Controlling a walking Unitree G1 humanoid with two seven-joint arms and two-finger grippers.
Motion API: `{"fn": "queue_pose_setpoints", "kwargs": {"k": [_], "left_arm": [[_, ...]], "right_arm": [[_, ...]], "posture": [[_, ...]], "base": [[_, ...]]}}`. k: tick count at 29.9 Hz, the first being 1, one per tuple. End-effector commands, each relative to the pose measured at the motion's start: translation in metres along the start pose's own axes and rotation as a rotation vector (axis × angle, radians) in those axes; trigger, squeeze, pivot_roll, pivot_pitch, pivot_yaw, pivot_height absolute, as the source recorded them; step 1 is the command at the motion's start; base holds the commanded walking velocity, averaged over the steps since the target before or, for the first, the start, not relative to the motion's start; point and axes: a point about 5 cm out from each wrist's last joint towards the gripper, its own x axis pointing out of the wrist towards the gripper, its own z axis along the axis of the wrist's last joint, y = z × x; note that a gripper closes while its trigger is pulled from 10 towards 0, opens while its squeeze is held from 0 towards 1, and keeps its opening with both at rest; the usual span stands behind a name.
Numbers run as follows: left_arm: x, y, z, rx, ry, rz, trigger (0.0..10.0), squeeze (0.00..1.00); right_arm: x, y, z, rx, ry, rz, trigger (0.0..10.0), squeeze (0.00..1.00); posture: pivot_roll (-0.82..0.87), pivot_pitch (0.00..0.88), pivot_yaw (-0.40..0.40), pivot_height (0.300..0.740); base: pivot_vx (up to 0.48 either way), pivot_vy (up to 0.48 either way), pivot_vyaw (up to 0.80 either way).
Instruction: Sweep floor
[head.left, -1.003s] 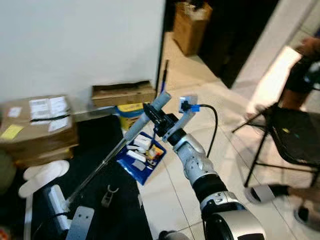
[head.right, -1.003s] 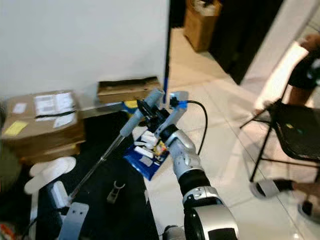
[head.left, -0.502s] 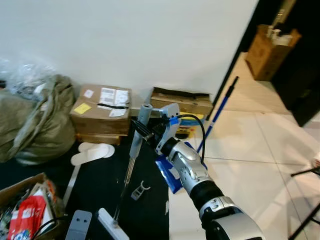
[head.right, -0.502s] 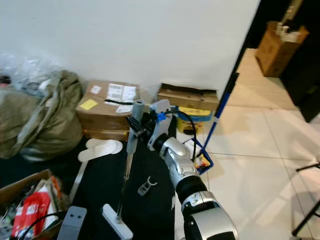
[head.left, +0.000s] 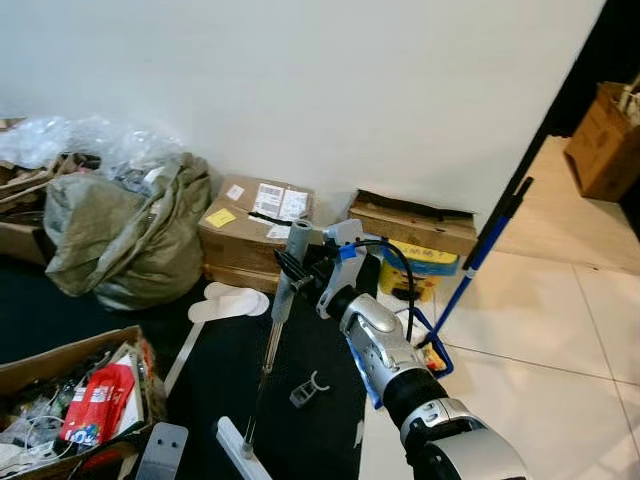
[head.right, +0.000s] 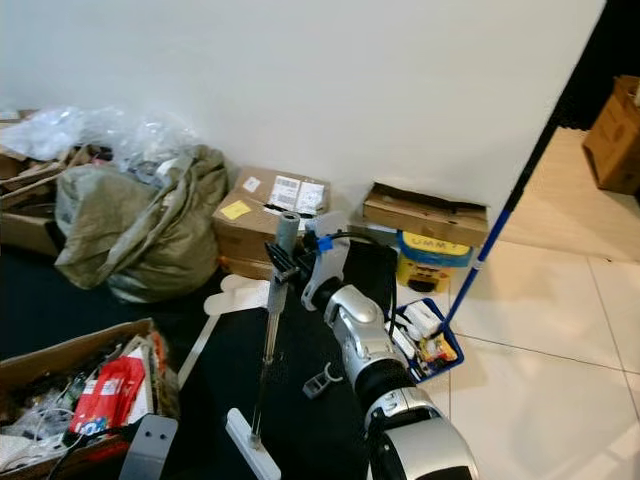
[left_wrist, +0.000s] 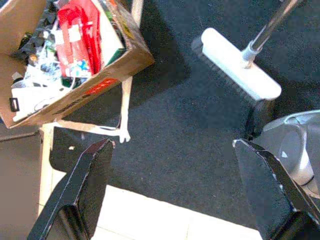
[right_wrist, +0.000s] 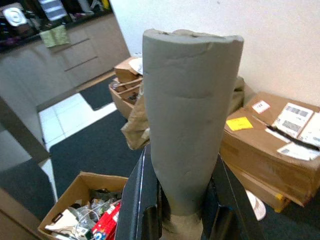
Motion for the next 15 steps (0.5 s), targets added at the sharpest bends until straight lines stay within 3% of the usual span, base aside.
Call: {"fn": "queue_pose_setpoints", "kwargs": {"k": [1,6,8,12,15], "left_arm": [[-0.001,-0.002,-0.004,0.010,0.021,-0.020,10.0,0.00],[-0.001,-0.005,-0.004,0.006,0.021,-0.037,10.0,0.00],[-0.002,-0.007,-0.004,0.003,0.026,-0.041,10.0,0.00],[-0.002,-0.010,-0.005,0.001,0.032,-0.048,10.0,0.00],[-0.002,-0.012,-0.005,-0.001,0.036,-0.059,10.0,0.00]], "right_arm": [[0.004,0.003,0.001,0.016,-0.017,-0.029,10.0,0.00],[0.003,0.008,0.000,-0.007,-0.015,0.031,10.0,0.00],[0.003,0.012,-0.001,-0.051,-0.008,0.079,10.0,0.00],[0.003,0.010,0.000,-0.043,-0.013,0.059,10.0,0.00],[0.005,0.007,0.004,-0.027,-0.033,0.029,10.0,0.00]], "posture": [[-0.03,0.111,-0.021,0.740],[-0.03,0.113,-0.024,0.740],[-0.03,0.113,-0.026,0.740],[-0.03,0.109,-0.026,0.740],[-0.04,0.108,-0.025,0.740]], "base": [[0.000,0.000,0.00],[0.103,0.000,0.00],[0.264,0.000,0.72],[0.270,0.000,0.72],[0.284,0.000,0.00]]}}
